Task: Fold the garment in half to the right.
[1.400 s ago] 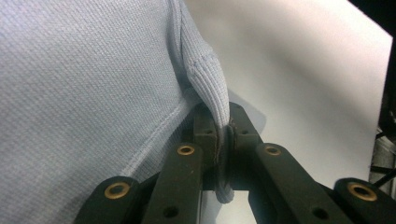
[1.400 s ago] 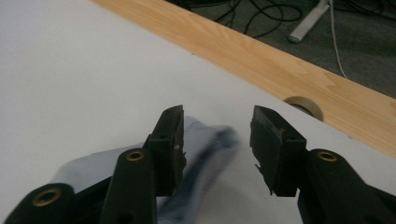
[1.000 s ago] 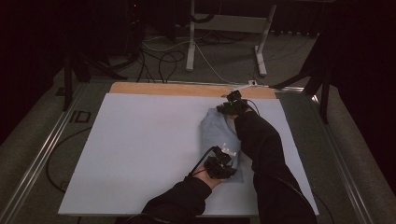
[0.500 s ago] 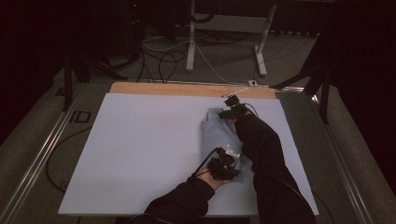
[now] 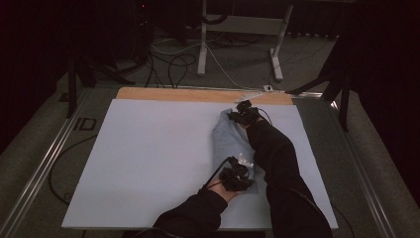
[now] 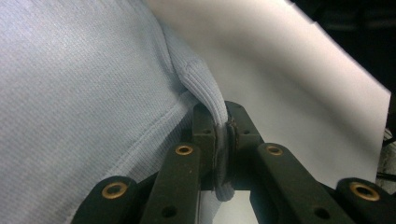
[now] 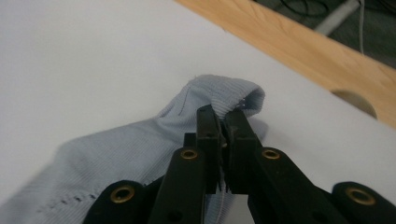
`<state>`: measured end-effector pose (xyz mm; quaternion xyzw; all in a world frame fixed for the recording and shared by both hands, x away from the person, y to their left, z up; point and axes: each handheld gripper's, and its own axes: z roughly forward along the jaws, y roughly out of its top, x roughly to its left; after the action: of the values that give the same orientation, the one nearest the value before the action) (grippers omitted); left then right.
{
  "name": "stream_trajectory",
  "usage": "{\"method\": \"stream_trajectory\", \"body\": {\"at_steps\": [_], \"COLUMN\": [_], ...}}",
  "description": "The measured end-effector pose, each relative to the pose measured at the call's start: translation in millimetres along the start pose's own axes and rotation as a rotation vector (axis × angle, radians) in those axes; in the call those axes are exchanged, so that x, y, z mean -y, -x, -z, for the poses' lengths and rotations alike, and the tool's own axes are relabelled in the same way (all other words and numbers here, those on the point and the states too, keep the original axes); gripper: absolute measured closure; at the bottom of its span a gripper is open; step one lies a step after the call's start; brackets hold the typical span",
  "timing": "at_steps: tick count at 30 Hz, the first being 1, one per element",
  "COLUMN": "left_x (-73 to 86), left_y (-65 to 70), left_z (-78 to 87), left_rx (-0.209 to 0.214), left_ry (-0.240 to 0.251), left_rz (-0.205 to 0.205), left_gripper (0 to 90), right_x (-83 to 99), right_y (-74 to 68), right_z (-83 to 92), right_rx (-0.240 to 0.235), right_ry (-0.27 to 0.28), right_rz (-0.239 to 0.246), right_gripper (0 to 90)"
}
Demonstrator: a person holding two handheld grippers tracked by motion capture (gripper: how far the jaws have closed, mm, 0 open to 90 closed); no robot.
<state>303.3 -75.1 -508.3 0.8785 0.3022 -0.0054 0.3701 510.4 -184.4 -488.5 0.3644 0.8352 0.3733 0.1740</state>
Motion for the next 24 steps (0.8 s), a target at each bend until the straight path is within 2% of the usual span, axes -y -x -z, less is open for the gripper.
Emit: {"method": "stream_trajectory", "body": {"at_steps": [2,3,8,9,12,13,17,18,19,22,24], "left_x": [0.5,0.9,2.3,2.3,2.1,2.2,2.5,2.5,2.3,0.8,-0.7], "left_y": [0.3,0.6,3.6,3.3,4.1,4.7,2.9,2.8,2.8,4.0,4.0], "left_z": [-0.5,-0.9,-5.3,-5.9,-7.2,-8.3,-10.2,-10.7,-11.2,-12.0,-11.9], "left_rx": [0.008,0.017,0.021,0.023,0.03,0.032,0.039,0.037,0.034,0.035,0.034], "left_ry": [0.003,0.004,0.004,0.002,-0.007,-0.007,-0.021,-0.024,-0.026,-0.029,-0.035], "left_rz": [0.002,0.002,-0.012,-0.011,-0.017,-0.012,-0.01,-0.011,-0.015,-0.012,-0.019], "left_gripper": [84.2,82.8,79.5,79.6,79.6,79.6,79.7,80.2,80.2,80.4,80.4], "right_x": [2.0,5.9,11.9,14.2,15.7,17.5,16.4,13.5,13.5,4.4,0.7], "right_y": [0.9,2.3,3.9,4.7,3.9,4.1,5.6,5.4,5.4,5.4,4.5], "right_z": [-3.0,-7.7,-14.4,-18.6,-21.1,-23.1,-19.4,-13.8,-13.8,2.4,9.6], "right_rx": [0.004,0.036,0.041,0.056,0.07,0.068,0.064,0.066,0.066,0.064,0.064], "right_ry": [-0.016,-0.04,-0.058,-0.088,-0.114,-0.133,-0.132,-0.121,-0.121,-0.075,-0.052], "right_rz": [-0.009,-0.006,-0.023,-0.027,-0.02,-0.027,-0.046,-0.045,-0.045,-0.059,-0.067], "right_gripper": [86.6,86.6,85.8,84.5,82.4,78.6,66.4,58.2,58.2,45.3,41.8]}}
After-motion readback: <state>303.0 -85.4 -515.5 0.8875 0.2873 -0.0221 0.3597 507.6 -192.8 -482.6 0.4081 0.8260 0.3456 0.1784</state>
